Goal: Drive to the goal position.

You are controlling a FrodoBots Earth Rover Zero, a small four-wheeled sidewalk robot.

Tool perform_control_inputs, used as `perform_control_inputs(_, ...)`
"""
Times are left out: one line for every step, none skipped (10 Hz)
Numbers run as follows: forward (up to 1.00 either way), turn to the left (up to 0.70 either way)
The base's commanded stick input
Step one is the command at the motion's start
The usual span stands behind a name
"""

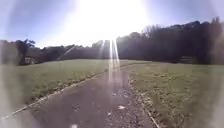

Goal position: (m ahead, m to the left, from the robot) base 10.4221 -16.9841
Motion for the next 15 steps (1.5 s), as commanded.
perform_control_inputs(1.0, 0.0)
perform_control_inputs(1.0, 0.0)
perform_control_inputs(1.0, 0.0)
perform_control_inputs(1.0, 0.0)
perform_control_inputs(1.0, 0.0)
perform_control_inputs(1.0, 0.0)
perform_control_inputs(1.0, 0.0)
perform_control_inputs(1.0, 0.0)
perform_control_inputs(1.0, 0.0)
perform_control_inputs(1.0, -0.38)
perform_control_inputs(1.0, -0.39)
perform_control_inputs(1.0, -0.4)
perform_control_inputs(1.0, -0.4)
perform_control_inputs(1.0, -0.4)
perform_control_inputs(1.0, -0.4)
